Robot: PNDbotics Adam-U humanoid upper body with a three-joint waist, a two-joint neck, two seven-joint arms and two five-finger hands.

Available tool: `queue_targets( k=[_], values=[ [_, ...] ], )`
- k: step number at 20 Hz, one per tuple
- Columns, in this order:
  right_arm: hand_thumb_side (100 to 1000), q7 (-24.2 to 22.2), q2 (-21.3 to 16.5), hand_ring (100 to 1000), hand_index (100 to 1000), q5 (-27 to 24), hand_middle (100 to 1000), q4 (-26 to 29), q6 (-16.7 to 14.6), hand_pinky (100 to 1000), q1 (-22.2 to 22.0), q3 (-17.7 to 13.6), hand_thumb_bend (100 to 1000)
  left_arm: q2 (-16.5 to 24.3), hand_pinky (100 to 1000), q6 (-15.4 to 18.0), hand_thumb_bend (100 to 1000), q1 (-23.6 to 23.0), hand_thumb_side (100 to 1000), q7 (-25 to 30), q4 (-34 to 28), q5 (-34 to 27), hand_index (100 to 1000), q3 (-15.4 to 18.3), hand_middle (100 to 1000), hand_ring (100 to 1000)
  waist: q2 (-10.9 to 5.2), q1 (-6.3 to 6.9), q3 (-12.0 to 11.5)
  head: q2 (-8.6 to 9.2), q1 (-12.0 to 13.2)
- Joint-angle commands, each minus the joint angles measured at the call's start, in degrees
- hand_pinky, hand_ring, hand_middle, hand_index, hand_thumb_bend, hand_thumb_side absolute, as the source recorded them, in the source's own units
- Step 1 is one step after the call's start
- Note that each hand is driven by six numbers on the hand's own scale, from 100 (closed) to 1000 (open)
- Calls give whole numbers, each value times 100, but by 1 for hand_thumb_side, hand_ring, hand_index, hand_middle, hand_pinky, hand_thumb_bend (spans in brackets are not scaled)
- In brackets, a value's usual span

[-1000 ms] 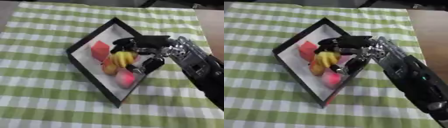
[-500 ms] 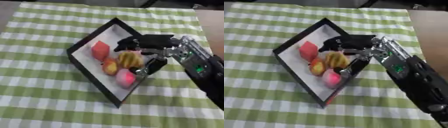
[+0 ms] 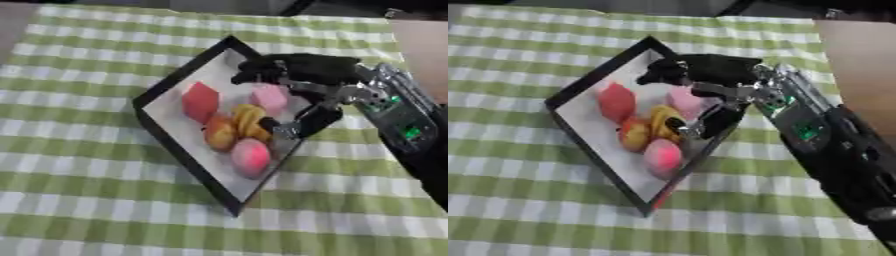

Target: Pick up objects on the table and place them in the box.

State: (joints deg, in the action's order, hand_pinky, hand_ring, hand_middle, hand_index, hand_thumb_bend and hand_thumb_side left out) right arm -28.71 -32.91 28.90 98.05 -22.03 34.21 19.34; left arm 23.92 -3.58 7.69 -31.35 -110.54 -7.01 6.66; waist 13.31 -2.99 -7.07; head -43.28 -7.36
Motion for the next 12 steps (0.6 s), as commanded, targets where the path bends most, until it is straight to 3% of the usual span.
queue_targets(
  k=[1,2,3,7,12],
  values=[
    [267,230,-29,984,990,-267,829,274,246,912,-21,-368,100,60,756,4,397,22,637,-10,-96,39,768,34,724,721,-19,49,31,77,2],
    [302,320,44,984,984,-358,820,365,337,906,-80,-509,100,55,756,5,397,14,637,-19,-95,43,768,42,724,721,-19,56,47,84,21],
    [425,413,117,986,978,-450,816,475,430,899,-149,-657,100,48,756,5,398,13,636,-26,-94,46,768,48,724,721,-17,68,57,90,33],
    [565,784,233,1000,991,-822,848,1029,801,915,-565,-1258,100,14,755,8,399,17,634,-60,-91,66,768,82,728,721,-7,122,103,136,95],
    [547,1273,237,1000,1000,-1311,882,1384,1290,932,-1235,-2052,100,-63,755,15,400,16,633,-129,-44,58,768,130,726,720,-2,202,161,182,132]
  ],
)
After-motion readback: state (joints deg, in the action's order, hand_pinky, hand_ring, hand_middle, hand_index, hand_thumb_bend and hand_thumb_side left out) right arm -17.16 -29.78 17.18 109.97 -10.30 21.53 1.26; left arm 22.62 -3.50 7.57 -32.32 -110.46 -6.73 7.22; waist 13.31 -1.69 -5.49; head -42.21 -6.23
